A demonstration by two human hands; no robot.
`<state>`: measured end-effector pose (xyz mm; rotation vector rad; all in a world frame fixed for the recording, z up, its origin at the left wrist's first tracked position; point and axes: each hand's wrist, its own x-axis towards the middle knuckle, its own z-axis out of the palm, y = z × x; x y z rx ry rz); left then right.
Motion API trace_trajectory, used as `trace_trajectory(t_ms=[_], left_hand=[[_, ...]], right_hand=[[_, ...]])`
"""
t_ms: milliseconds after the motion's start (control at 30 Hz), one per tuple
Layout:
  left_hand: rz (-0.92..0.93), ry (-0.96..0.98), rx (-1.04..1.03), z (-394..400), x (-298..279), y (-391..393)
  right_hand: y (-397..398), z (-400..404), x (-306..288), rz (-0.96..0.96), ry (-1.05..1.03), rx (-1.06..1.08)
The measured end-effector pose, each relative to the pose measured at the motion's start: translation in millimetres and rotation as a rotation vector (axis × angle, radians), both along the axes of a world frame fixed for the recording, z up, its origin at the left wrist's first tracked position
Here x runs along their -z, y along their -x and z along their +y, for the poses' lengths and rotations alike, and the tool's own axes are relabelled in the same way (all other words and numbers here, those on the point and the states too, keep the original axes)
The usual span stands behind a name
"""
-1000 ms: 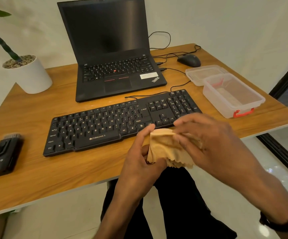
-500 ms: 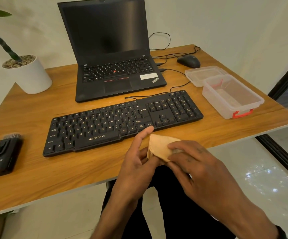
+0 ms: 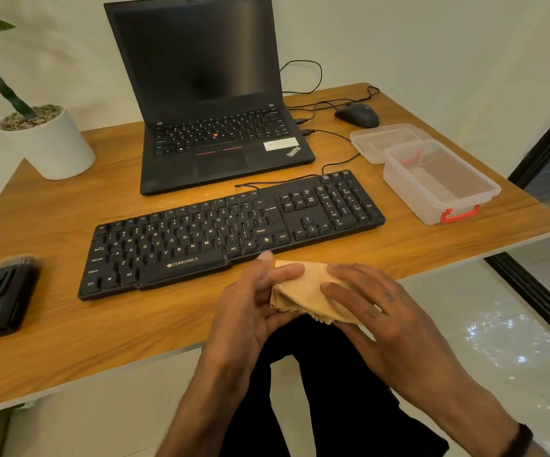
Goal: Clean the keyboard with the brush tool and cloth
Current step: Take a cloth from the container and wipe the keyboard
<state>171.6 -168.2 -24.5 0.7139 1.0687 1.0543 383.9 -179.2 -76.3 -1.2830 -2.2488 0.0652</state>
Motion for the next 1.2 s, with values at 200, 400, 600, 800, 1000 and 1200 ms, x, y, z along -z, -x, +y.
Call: trace_trajectory(t_ms=[200,400,600,800,1000,1200], left_hand=[[0.153,-0.028,-0.004,-2.1,-4.5,-7.8],[-0.121,-0.021,0.038,-1.3,-16.8,-16.8],[0.325,-0.328,0.170,2.7,-32.9,-18.8],[0.427,-0.394,0.351,19.1,-52.9,-15.5],[0.469,-0.417,0.327,39.7,-51.9,-24.9],[0.441,-0.405,0.318,65.4,-57.8,-49.5]], right_hand=[[-2.6,1.4,6.5,0.038,-0.030,-0.009],[18.8,-10.9,-12.1,0.396,0.119,0.087],[7.1,-6.7,-70.4,0.481,0.438,0.094],[-12.5,23.3,-87.5,0.930,0.779,-0.020],[-18.6,18.7,-77.6,1.089,0.904,0.047],[-47.4,7.7,-80.9,1.091,0.779,0.103]])
